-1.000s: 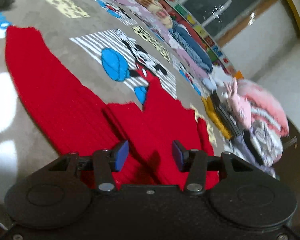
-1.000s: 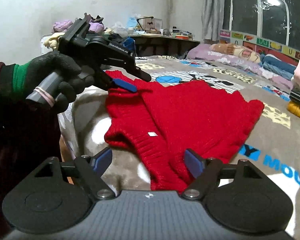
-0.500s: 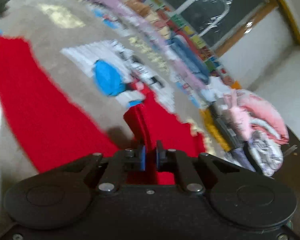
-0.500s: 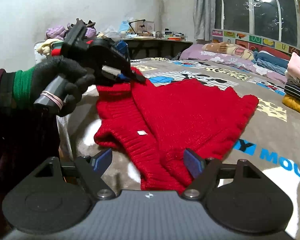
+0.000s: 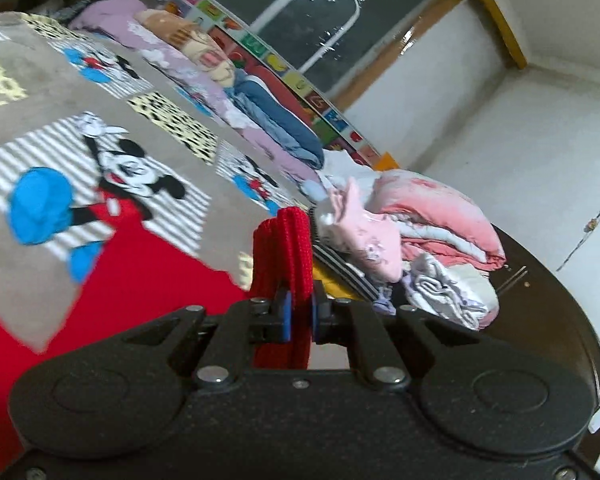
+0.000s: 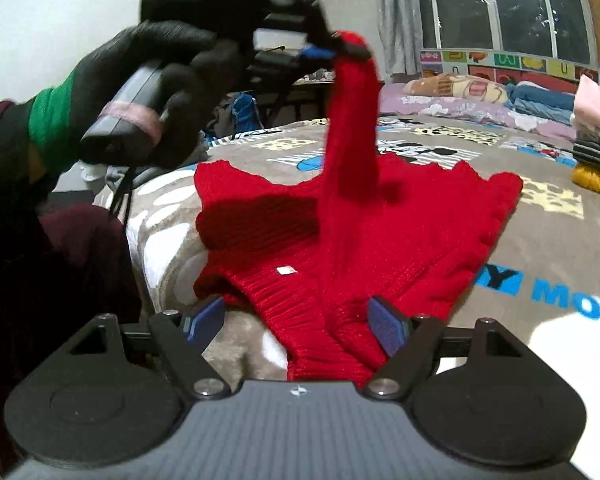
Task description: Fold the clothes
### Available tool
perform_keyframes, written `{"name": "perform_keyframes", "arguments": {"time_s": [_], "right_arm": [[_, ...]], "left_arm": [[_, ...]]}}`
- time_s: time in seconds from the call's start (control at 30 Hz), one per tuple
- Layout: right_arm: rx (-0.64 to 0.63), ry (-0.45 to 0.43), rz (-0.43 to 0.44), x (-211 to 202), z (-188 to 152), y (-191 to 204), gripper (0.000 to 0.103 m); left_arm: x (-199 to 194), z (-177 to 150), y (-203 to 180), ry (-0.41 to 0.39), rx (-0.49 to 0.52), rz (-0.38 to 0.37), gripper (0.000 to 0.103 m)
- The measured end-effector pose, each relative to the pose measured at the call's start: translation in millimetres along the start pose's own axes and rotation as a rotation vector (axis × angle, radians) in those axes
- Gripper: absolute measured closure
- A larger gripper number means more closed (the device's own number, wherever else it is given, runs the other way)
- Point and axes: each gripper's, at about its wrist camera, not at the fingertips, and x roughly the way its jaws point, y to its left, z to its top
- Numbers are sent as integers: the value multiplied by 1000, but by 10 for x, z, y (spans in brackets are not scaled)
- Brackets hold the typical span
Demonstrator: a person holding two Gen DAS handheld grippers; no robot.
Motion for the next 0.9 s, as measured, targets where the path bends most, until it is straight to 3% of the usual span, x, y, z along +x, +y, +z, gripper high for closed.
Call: {"name": "perform_keyframes", "arguments": {"time_s": [0.13,0.7,0.9], "right_arm": [[33,-11,16,-47,-12,-44,25],[128,-30,71,-241,-48,-241,25],[150,-33,91,-245,-49,-304,25]], "left_arm": [[279,17,-129,27,12,16,97],[1235,-198,-45,145,-26,162,98],[1466,-315,-72,169,52,231,98]]}}
